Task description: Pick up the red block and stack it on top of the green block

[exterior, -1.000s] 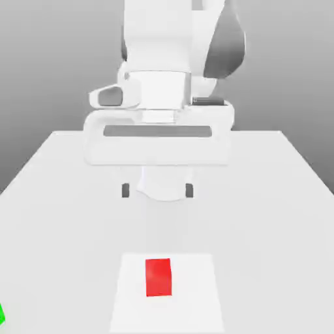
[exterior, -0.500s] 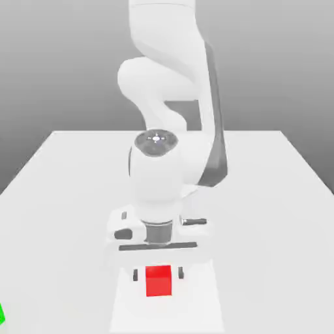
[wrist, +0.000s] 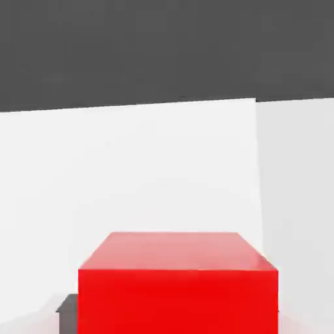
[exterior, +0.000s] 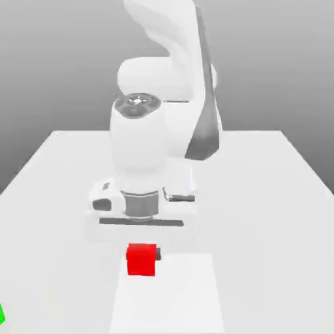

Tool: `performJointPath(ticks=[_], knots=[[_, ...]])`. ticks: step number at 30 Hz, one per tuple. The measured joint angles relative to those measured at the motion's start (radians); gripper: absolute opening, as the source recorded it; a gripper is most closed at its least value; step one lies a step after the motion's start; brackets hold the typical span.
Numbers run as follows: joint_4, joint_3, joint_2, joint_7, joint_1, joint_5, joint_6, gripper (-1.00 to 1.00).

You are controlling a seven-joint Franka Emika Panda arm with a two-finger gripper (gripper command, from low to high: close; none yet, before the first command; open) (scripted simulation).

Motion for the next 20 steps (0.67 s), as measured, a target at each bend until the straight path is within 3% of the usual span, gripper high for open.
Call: performJointPath(ticks=[12, 16, 17, 20], knots=[[0.436, -0.224, 0.234, 0.438, -0.169, 0.146, -0.224, -1.0], [0.479, -0.204, 0.366, 0.434, -0.212, 0.217, -0.143, -1.0], [0.482, -0.197, 0.385, 0.429, -0.217, 0.227, -0.128, 1.0], [0.482, -0.197, 0.385, 0.429, -0.217, 0.227, -0.128, 1.0]])
